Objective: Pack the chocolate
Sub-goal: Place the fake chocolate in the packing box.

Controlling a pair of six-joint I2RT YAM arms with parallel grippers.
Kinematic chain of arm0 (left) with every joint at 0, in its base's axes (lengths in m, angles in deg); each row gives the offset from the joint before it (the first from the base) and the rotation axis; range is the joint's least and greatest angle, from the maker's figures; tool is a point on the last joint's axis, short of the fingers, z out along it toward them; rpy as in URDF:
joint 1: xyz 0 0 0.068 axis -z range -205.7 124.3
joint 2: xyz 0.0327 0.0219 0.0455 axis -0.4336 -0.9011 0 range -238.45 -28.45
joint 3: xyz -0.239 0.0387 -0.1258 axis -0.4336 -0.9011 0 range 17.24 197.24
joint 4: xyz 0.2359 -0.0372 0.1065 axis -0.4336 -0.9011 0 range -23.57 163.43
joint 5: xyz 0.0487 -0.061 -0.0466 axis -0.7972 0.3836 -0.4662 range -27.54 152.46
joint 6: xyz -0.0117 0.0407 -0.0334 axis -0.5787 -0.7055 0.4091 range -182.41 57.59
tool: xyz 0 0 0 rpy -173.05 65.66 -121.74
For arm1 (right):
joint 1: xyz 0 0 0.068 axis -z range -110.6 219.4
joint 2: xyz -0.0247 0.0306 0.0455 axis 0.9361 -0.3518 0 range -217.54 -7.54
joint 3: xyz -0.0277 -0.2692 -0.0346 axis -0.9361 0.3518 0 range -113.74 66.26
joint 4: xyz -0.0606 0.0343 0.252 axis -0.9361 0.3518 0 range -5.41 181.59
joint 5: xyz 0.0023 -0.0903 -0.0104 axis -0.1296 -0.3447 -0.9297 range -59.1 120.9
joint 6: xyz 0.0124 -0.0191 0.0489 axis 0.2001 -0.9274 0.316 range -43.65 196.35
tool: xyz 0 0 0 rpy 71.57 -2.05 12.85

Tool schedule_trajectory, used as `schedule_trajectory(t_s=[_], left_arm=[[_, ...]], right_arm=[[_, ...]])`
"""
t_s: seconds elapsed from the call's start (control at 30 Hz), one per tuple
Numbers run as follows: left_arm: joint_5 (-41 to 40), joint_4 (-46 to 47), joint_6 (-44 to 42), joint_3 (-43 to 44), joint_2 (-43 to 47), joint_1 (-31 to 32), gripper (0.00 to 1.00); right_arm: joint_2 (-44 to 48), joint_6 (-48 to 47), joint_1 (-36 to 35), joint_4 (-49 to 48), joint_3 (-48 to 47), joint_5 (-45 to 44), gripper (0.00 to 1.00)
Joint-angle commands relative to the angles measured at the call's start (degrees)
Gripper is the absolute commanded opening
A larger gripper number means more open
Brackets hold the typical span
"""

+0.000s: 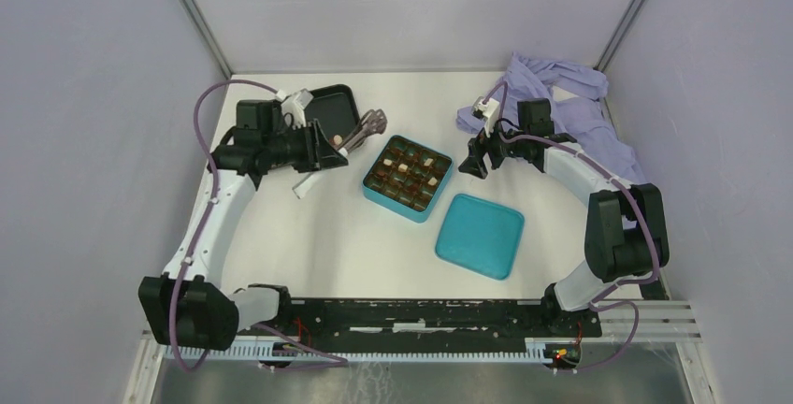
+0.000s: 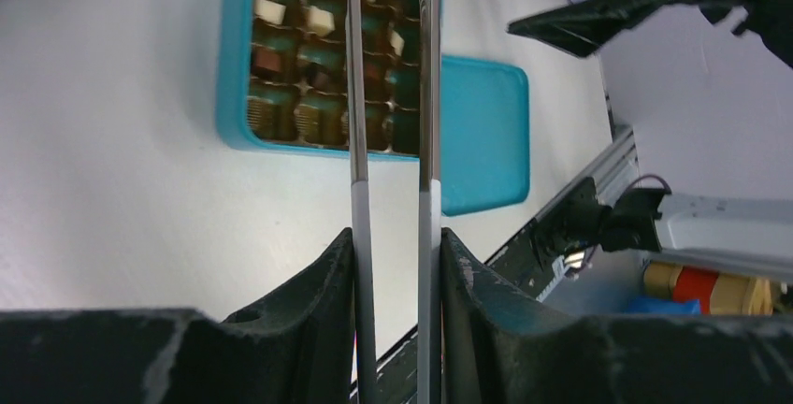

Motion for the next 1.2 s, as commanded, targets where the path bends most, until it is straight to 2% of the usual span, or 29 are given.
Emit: schedule_trajectory(t_s=[0.0,0.27,0.63,0.93,1.17], left_arm=[[2.85,3.99,3.81,0.05,2.99,5.85,0.02],[-0.99,-0.77,2.8,1.97,0.48,15.13,0.02],[-5.99,-2.82,2.19,3.21,-4.65,23.52,0.02],[-11.11,-2.87,1.66,4.02,-9.25,28.24,0.06],[-13.9,-2.78,1.0,4.83,-11.47,29.43,0.12]], right_arm=[[1.03,0.64,0.32,-2.48,0.65,1.63,0.81],[0.6,0.64,0.4,-2.59,0.52,1.63,0.82],[-0.02,0.55,0.89,-2.56,0.51,1.54,0.82],[-0.1,0.55,0.94,-2.49,0.6,1.54,0.82],[-0.11,0.64,1.03,-2.5,0.53,1.77,0.82]])
